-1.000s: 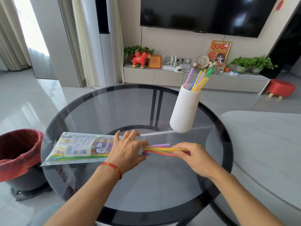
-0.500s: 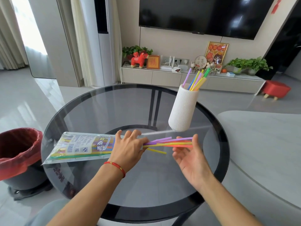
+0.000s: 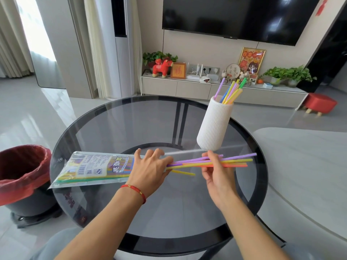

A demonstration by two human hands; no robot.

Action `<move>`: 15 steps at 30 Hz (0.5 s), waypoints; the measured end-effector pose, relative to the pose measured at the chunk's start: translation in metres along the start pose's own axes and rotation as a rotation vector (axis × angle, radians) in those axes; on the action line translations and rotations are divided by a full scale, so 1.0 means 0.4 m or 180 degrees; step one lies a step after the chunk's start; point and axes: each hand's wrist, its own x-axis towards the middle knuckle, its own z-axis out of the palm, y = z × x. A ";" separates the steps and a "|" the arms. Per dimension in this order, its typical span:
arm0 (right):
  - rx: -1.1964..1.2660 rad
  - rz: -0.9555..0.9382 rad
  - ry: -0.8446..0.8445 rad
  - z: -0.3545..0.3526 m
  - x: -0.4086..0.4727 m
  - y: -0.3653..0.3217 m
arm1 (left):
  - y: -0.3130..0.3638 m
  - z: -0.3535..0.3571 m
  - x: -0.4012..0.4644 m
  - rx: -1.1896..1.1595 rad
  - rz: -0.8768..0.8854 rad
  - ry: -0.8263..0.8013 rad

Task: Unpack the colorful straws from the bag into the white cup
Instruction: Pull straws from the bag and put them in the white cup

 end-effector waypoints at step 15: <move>-0.0977 -0.0714 0.0059 -0.147 0.075 -0.218 | 0.001 0.020 0.007 0.0094 0.0171 -0.0396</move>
